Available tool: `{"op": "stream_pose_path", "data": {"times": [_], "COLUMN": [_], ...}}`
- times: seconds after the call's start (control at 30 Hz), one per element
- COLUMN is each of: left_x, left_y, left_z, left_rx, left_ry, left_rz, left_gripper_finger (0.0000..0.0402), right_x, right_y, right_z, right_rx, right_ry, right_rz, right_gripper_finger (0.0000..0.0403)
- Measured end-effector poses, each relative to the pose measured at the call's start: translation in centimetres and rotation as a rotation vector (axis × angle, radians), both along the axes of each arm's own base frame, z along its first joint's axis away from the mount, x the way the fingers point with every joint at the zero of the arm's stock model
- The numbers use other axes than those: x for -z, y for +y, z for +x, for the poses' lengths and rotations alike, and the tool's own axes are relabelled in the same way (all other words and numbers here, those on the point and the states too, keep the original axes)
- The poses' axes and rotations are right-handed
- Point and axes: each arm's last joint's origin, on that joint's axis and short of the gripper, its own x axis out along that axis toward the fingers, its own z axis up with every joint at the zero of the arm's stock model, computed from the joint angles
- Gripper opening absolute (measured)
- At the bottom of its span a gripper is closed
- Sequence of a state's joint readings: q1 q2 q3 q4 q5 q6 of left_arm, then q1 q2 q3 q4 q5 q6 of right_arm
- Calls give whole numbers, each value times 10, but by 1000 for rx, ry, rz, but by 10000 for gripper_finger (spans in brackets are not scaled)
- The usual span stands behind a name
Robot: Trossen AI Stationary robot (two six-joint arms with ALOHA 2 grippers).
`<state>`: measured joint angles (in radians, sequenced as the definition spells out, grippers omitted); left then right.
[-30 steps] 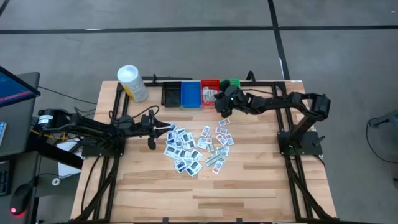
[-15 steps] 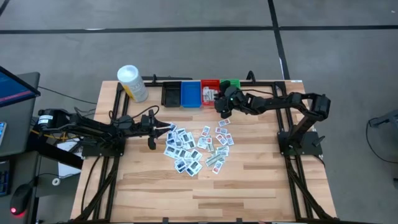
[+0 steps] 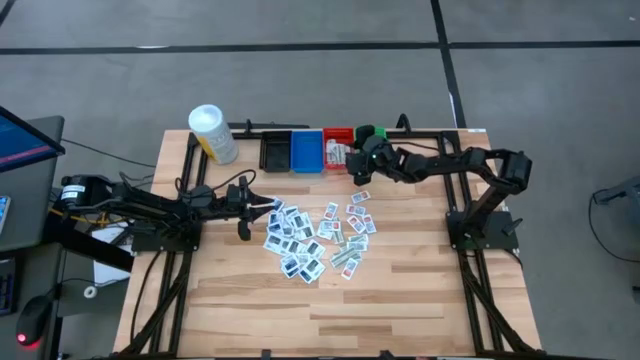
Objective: Pick & Place First Aid Supplies
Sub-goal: Put the green bandage pack into the red bin
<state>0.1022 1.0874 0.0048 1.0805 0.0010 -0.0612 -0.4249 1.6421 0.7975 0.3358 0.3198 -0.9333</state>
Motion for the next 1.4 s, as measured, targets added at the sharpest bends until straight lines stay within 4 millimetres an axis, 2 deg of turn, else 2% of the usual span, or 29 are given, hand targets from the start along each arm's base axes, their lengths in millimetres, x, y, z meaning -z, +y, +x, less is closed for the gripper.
{"op": "stream_pose_path", "data": {"times": [0.17, 0.33, 0.53, 0.7, 0.8, 0.9, 1.0, 1.2, 1.3, 1.4], "left_x": [0, 0, 0, 0, 0, 0, 0, 0, 0, 0], "left_y": [0, 0, 0, 0, 0, 0, 0, 0, 0, 0], "left_z": [0, 0, 0, 0, 0, 0, 0, 0, 0, 0], "left_rx": [0, 0, 0, 0, 0, 0, 0, 0, 1, 1], "left_ry": [0, 0, -1, -1, -1, -2, -1, -2, -1, 0], "left_rz": [0, 0, 0, -1, -7, -8, -8, -26, -26, -28], "left_gripper_finger": [93, 93, 93, 93, 93, 93, 93, 93, 93, 93], "right_x": [-11, -18, -12, 6, 16, 11, 9, -12, -20, -31], "right_y": [2, 5, 10, 5, -1, -8, -17, -49, -65, -73], "right_z": [5, 10, 15, 23, 31, 41, 51, 68, 67, 63], "right_rx": [86, 27, -34, -40, 22, 67, 68, 164, 250, 321], "right_ry": [-74, -169, -156, -132, -101, -150, -126, -147, -148, -170], "right_rz": [-108, -113, -90, -140, -253, -337, -380, -454, -470, -488], "right_gripper_finger": [122, 101, 72, 46, 35, 26, 22, 20, 22, 21]}}
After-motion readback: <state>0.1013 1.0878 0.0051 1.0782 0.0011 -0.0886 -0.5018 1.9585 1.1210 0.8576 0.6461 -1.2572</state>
